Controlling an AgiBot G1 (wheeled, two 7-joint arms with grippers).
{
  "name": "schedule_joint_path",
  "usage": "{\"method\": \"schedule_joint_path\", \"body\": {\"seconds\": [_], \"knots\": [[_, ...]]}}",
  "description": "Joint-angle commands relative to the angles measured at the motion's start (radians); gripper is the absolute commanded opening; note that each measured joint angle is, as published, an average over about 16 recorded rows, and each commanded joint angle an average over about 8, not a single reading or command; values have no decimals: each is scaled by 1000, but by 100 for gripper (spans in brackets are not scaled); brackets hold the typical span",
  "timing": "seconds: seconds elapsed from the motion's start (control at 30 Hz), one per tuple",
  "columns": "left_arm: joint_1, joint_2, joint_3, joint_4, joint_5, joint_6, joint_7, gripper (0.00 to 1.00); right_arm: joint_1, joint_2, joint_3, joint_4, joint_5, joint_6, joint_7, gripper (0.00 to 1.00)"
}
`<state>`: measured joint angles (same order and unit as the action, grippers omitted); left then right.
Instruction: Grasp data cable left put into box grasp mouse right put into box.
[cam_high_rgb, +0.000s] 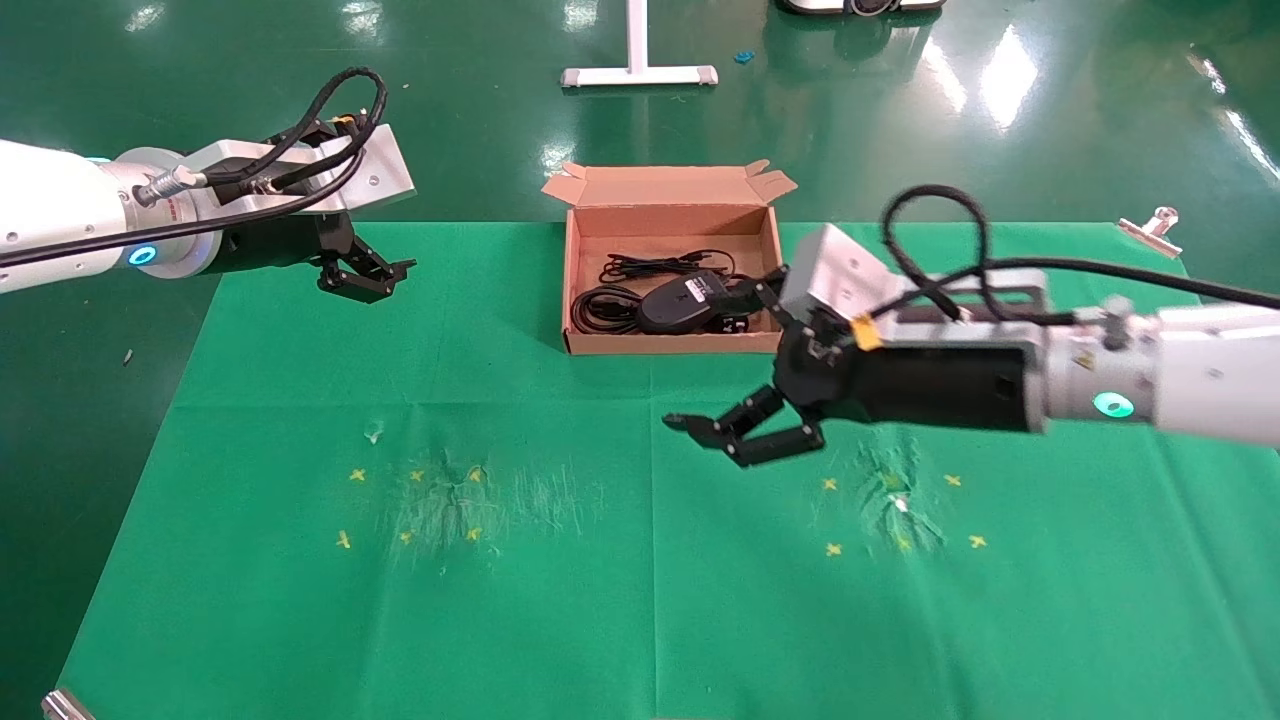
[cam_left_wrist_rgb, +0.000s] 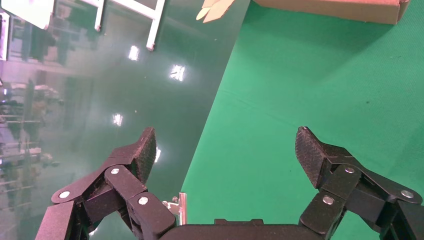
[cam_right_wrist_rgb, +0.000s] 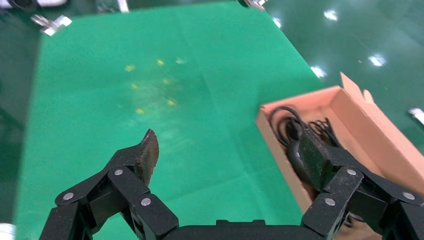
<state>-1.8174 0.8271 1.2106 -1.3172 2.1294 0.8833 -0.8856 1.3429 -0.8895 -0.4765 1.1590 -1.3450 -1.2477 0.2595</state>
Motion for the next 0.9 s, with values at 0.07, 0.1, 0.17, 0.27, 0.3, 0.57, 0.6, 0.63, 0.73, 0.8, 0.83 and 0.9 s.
{"method": "schedule_joint_path", "body": {"seconds": [0.07, 0.1, 0.17, 0.27, 0.3, 0.57, 0.6, 0.63, 0.73, 0.8, 0.83, 0.9], "knots": [[0, 0, 0, 0, 0, 0, 0, 100, -28, 29, 21, 13, 64, -26, -8, 100], [0, 0, 0, 0, 0, 0, 0, 100, -38, 39, 28, 17, 86, -35, -10, 100], [0, 0, 0, 0, 0, 0, 0, 100, -56, 58, 41, 26, 128, -52, -15, 100], [0, 0, 0, 0, 0, 0, 0, 100, -84, 87, 61, 39, 192, -77, -22, 100], [0, 0, 0, 0, 0, 0, 0, 100, -93, 97, 68, 43, 214, -86, -25, 100], [1, 0, -1, 0, -1, 1, 1, 100, -168, 175, 124, 79, 385, -156, -45, 100], [3, -1, -4, 0, -5, 2, 3, 100, -178, 184, 130, 83, 406, -164, -48, 100], [7, -2, -9, 0, -13, 6, 7, 100, -187, 194, 137, 87, 428, -173, -50, 100], [27, -8, -34, 1, -51, 22, 26, 100, -215, 223, 158, 100, 492, -199, -58, 100], [49, -14, -61, 2, -92, 40, 46, 100, -234, 243, 172, 109, 535, -216, -63, 100], [61, -18, -76, 3, -115, 50, 57, 100, -242, 251, 178, 113, 554, -224, -65, 100], [86, -25, -107, 4, -161, 70, 80, 100, -255, 265, 187, 119, 585, -236, -68, 100]]}}
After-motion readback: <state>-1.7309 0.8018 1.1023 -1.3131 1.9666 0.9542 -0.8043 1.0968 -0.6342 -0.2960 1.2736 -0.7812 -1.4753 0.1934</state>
